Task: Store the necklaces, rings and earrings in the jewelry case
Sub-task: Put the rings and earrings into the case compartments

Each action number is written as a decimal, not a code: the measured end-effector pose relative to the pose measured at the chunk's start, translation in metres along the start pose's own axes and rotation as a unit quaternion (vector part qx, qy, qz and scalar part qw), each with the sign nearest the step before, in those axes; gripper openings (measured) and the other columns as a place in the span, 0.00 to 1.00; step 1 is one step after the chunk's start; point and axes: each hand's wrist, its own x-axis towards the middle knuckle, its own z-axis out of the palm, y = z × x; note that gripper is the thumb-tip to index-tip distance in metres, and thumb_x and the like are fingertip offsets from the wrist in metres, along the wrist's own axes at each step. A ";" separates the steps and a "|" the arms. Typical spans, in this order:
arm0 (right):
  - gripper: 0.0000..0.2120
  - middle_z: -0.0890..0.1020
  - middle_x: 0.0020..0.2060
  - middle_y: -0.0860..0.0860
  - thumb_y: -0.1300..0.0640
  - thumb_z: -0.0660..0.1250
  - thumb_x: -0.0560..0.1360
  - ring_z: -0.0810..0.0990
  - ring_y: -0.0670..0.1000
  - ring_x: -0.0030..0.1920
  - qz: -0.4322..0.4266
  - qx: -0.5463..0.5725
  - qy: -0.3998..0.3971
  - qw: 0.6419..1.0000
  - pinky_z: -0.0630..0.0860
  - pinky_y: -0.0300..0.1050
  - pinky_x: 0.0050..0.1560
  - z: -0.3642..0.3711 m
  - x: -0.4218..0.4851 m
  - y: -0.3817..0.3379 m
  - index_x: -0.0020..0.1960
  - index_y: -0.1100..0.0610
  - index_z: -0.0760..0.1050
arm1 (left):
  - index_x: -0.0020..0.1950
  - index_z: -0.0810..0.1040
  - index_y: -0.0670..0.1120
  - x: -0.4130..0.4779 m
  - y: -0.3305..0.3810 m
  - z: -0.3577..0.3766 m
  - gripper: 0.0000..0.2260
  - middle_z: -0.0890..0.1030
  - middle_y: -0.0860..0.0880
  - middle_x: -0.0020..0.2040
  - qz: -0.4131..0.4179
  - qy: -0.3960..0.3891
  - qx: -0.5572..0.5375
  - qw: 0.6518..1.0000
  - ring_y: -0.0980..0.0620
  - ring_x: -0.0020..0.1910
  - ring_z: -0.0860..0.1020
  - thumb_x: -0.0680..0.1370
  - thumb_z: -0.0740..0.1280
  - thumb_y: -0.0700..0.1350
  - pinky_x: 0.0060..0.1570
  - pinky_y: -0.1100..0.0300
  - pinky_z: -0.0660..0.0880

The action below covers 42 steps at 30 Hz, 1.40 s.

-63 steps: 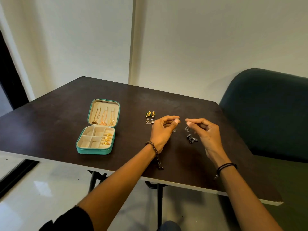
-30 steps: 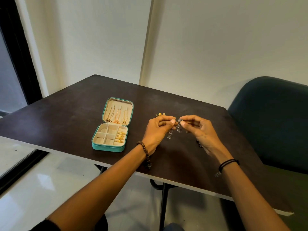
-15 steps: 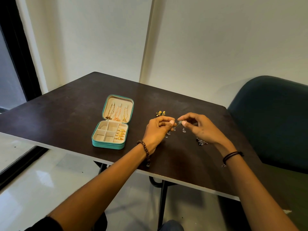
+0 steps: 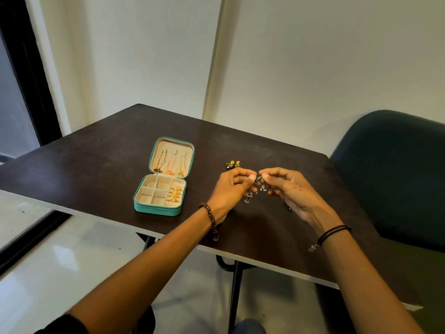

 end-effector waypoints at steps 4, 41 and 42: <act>0.08 0.86 0.48 0.54 0.61 0.69 0.78 0.82 0.48 0.49 0.006 0.017 0.003 1.000 0.77 0.41 0.49 0.005 -0.002 -0.001 0.57 0.60 0.83 | 0.59 0.78 0.40 0.000 0.000 0.000 0.09 0.84 0.45 0.46 -0.011 -0.004 -0.002 1.000 0.56 0.38 0.81 0.81 0.66 0.41 0.41 0.63 0.79; 0.10 0.82 0.47 0.44 0.57 0.71 0.78 0.80 0.40 0.47 -0.182 -0.232 0.135 0.946 0.76 0.28 0.46 0.013 -0.012 0.003 0.58 0.53 0.77 | 0.59 0.81 0.49 -0.002 0.015 -0.005 0.09 0.85 0.51 0.45 0.035 0.009 0.125 0.991 0.62 0.39 0.80 0.81 0.66 0.47 0.37 0.68 0.75; 0.10 0.81 0.47 0.43 0.58 0.71 0.78 0.80 0.40 0.47 -0.188 -0.243 0.137 0.942 0.76 0.27 0.45 0.014 -0.012 0.003 0.58 0.53 0.77 | 0.59 0.81 0.48 -0.003 0.016 -0.005 0.10 0.84 0.51 0.44 0.044 0.002 0.136 0.990 0.64 0.38 0.80 0.80 0.67 0.48 0.36 0.71 0.73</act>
